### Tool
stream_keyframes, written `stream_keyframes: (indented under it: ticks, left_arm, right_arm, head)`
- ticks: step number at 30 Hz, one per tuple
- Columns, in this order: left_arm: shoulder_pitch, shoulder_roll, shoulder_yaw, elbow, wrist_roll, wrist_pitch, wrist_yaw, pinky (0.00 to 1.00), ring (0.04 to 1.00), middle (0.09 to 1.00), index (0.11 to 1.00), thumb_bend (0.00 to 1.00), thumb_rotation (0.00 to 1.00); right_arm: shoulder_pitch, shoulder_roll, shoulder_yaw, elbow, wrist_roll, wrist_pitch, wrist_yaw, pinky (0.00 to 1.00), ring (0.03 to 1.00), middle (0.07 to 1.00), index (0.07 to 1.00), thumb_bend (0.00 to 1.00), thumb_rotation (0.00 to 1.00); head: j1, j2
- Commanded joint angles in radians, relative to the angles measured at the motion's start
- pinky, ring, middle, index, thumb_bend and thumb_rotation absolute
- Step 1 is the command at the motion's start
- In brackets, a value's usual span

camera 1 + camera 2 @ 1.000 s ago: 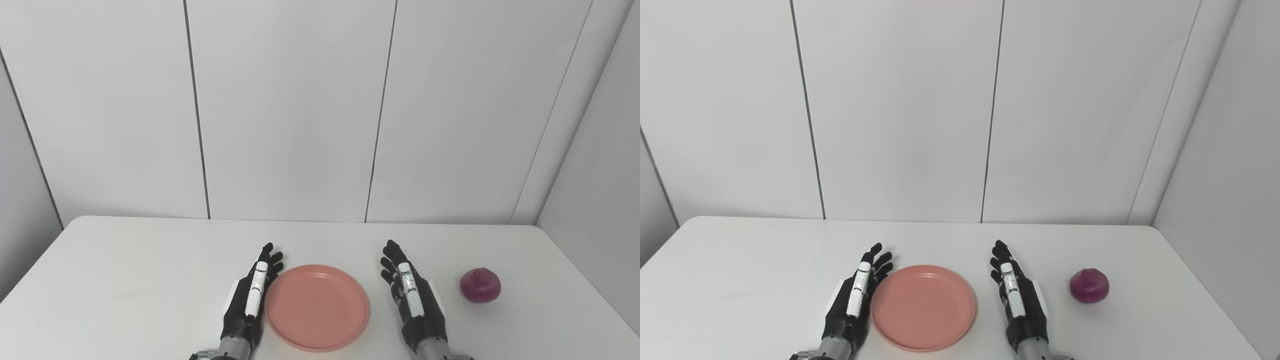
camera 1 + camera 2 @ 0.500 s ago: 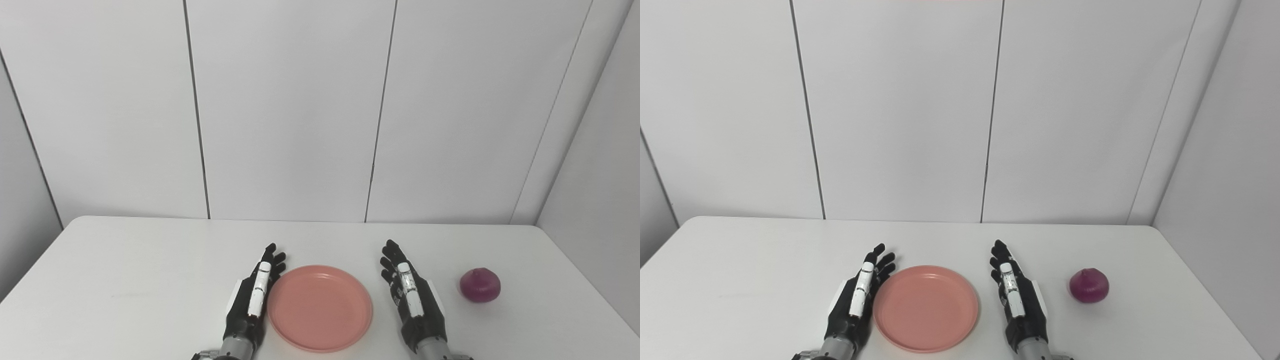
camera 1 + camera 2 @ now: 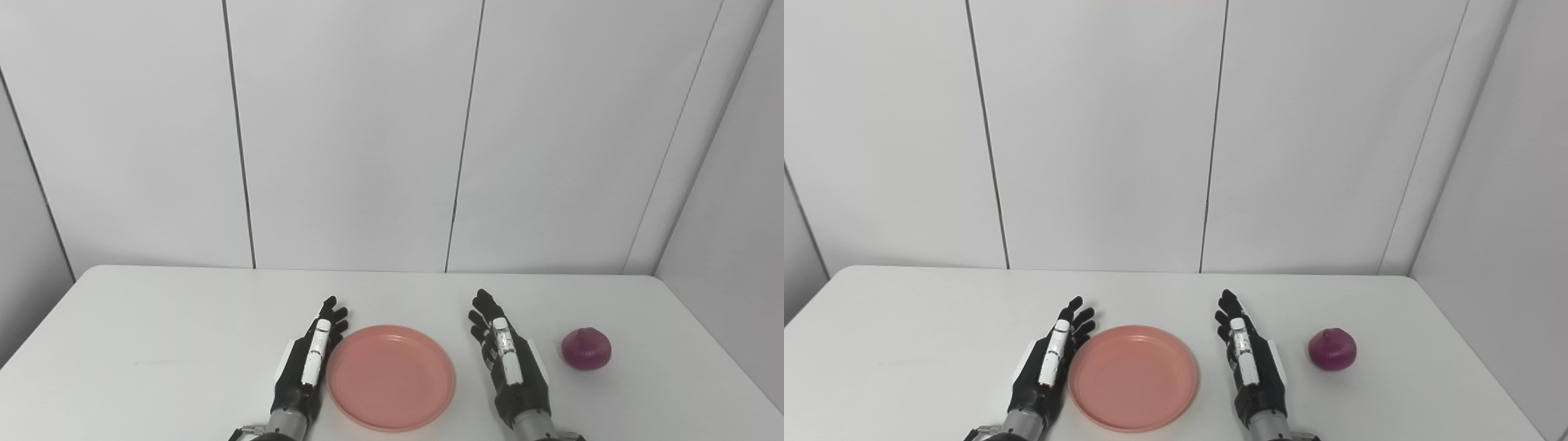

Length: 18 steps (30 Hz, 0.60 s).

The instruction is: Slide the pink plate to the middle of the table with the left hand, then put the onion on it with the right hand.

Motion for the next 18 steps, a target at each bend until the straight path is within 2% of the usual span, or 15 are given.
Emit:
stream_keyframes:
  ticks: [1,3,10,13,16,18]
  left_arm:
    - [-0.006,0.025,0.008,0.033,0.005,-0.018,-0.005,0.96,0.938,0.933,0.935,0.54,1.0]
    - [-0.011,0.035,0.014,0.051,0.002,-0.031,-0.008,0.96,0.937,0.934,0.936,0.55,1.0]
    - [-0.022,0.069,0.044,0.11,-0.045,-0.09,-0.051,1.0,0.947,0.936,0.947,0.54,1.0]
    - [-0.024,0.078,0.05,0.12,-0.056,-0.096,-0.059,0.99,0.949,0.935,0.944,0.54,1.0]
    - [-0.027,0.085,0.057,0.129,-0.059,-0.094,-0.062,0.99,0.949,0.933,0.941,0.54,1.0]
    - [-0.026,0.088,0.06,0.126,-0.061,-0.091,-0.066,0.99,0.949,0.933,0.941,0.55,1.0]
  right_arm:
    - [-0.062,-0.015,-0.006,-0.05,-0.004,-0.033,-0.001,0.98,0.959,0.95,0.941,0.5,0.89]
    - [-0.067,-0.019,-0.011,-0.064,-0.01,-0.039,-0.009,0.98,0.958,0.951,0.943,0.49,0.89]
    - [-0.093,-0.058,-0.026,-0.12,-0.073,-0.043,-0.047,0.97,0.952,0.943,0.942,0.57,0.84]
    - [-0.108,-0.082,-0.03,-0.118,-0.116,-0.061,-0.069,0.97,0.966,0.956,0.955,0.53,0.85]
    - [-0.123,-0.105,-0.041,-0.129,-0.17,-0.055,-0.107,0.93,0.934,0.927,0.93,0.58,0.8]
    - [-0.129,-0.124,-0.041,-0.144,-0.214,-0.032,-0.126,0.93,0.929,0.921,0.922,0.59,0.81]
  head:
    - [0.0,0.0]
    - [-0.014,0.0]
    - [-0.068,0.003]
    - [-0.101,0.005]
    - [-0.117,0.007]
    - [-0.141,0.005]
